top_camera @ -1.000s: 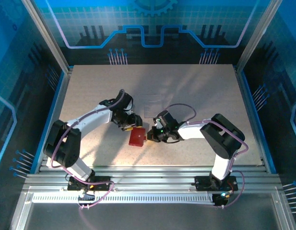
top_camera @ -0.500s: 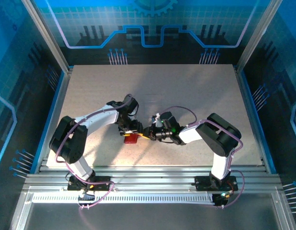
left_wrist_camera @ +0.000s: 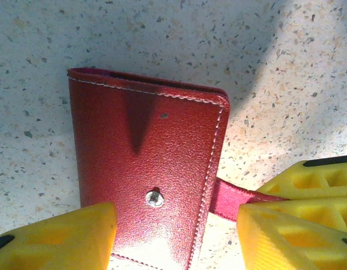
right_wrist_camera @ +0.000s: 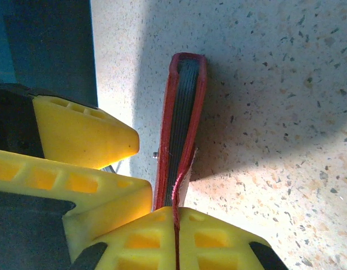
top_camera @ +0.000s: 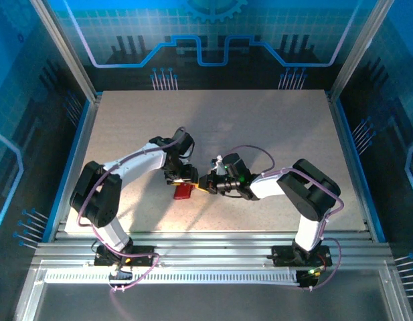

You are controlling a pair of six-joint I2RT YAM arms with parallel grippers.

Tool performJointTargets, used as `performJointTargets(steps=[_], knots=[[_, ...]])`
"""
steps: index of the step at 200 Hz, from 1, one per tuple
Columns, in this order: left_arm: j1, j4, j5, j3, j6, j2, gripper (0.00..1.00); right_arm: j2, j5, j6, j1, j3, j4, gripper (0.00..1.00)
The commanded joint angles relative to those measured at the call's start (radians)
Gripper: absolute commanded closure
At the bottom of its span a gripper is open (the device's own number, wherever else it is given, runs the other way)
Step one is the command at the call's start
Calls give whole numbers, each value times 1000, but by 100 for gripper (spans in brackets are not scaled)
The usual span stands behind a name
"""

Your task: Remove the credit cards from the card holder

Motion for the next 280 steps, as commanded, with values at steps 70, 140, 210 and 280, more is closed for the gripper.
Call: performJointTargets(steps=[70, 140, 210, 280], knots=[[0, -63, -46, 37, 56, 19, 42, -65, -13, -38, 8, 42, -50, 100], [45, -23, -18, 3, 39, -26, 44, -75, -1, -61, 6, 47, -103, 100], [76, -22, -21, -21, 44, -54, 44, -94, 7, -86, -11, 43, -156, 100], [110, 5, 36, -42, 41, -80, 38, -124, 3, -136, -41, 48, -239, 100]])
